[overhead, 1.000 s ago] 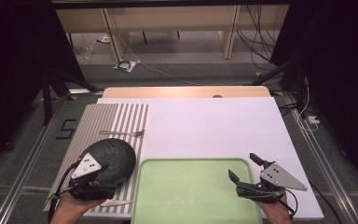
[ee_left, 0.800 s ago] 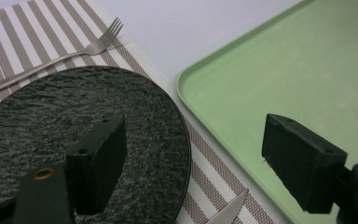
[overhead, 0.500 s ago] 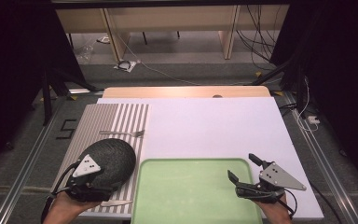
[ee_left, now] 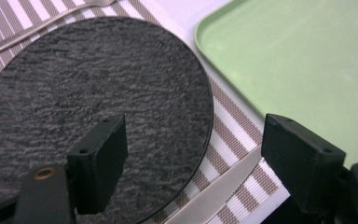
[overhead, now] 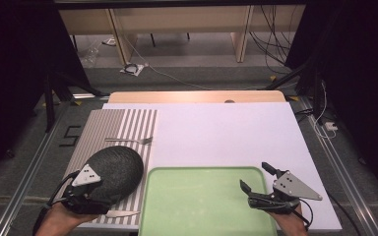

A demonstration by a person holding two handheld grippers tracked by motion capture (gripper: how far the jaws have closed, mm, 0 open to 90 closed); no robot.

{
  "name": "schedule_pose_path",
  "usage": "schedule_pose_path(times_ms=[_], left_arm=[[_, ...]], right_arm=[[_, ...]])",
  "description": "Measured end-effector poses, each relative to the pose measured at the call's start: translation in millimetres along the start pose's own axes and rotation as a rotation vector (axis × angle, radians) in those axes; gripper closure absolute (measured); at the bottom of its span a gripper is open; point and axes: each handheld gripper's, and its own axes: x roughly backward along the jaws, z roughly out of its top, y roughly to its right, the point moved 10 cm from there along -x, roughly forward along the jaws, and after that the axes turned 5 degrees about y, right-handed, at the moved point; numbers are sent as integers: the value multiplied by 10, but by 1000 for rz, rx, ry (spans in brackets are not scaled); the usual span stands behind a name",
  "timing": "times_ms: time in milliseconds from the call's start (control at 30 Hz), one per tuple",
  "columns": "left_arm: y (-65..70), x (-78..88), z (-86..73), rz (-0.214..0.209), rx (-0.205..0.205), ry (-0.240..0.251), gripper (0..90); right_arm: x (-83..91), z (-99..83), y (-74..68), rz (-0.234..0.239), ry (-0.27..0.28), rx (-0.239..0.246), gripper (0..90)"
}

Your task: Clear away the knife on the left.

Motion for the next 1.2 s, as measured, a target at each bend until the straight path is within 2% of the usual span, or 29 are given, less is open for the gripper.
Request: schedule_pose_path(times_ms=[400,1200], left_arm=[[-115,34,-130,17,16,-59,228],[-395,80,-502,52,52,-212,247]], right_arm=[[-5,-2,-11,4,1,5,129],[-14,-10,-33,16,-3,9,131]])
